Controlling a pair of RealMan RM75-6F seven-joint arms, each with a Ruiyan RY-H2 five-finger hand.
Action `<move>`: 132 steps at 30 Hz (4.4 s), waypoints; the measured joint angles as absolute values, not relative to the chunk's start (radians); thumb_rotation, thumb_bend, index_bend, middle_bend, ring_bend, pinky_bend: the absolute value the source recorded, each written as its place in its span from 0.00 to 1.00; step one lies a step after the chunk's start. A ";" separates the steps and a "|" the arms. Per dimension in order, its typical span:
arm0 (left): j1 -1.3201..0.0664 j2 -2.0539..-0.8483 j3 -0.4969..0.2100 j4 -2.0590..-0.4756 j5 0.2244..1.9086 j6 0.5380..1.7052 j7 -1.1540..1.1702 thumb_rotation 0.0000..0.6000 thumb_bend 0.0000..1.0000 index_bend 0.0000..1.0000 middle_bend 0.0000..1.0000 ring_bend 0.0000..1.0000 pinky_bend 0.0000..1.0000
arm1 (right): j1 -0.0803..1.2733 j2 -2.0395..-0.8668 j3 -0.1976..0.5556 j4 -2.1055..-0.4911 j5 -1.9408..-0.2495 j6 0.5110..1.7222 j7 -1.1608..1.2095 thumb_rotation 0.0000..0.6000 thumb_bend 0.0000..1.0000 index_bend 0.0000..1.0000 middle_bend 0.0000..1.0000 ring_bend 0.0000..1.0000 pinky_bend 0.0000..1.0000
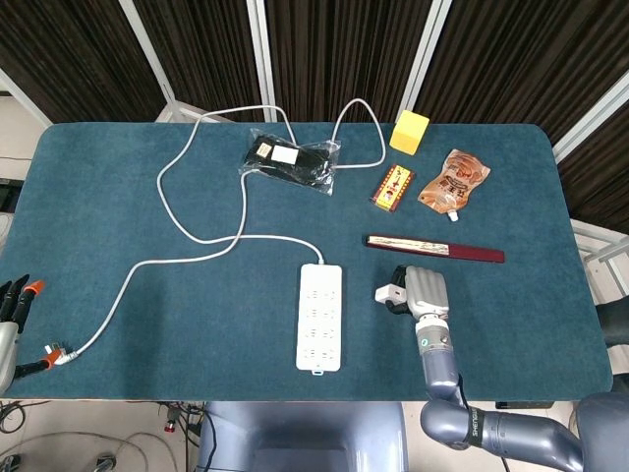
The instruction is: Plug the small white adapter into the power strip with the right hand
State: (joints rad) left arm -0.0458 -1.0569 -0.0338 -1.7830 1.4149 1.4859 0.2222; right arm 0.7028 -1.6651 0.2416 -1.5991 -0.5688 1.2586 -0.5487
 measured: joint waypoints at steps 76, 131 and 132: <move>-0.047 -1.058 -0.033 -1.786 1.405 1.481 0.234 1.00 0.10 0.14 0.00 0.00 0.00 | 1.144 -1.543 0.317 -1.746 -0.072 1.243 -1.001 1.00 0.62 0.96 0.84 1.00 1.00; -0.051 -1.064 -0.032 -1.790 1.398 1.475 0.249 1.00 0.10 0.14 0.00 0.00 0.00 | 1.219 -1.636 0.317 -1.705 -0.083 1.236 -1.042 1.00 0.62 0.96 0.84 1.00 1.00; -0.051 -1.064 -0.032 -1.790 1.397 1.475 0.249 1.00 0.10 0.14 0.00 0.00 0.00 | 1.218 -1.637 0.317 -1.704 -0.083 1.236 -1.042 1.00 0.62 0.96 0.84 1.00 1.00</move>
State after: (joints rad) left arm -0.0506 -1.0636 -0.0318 -1.7901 1.3975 1.4749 0.2491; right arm 1.2185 -1.6371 0.3165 -1.7040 -0.0829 1.2357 -1.0415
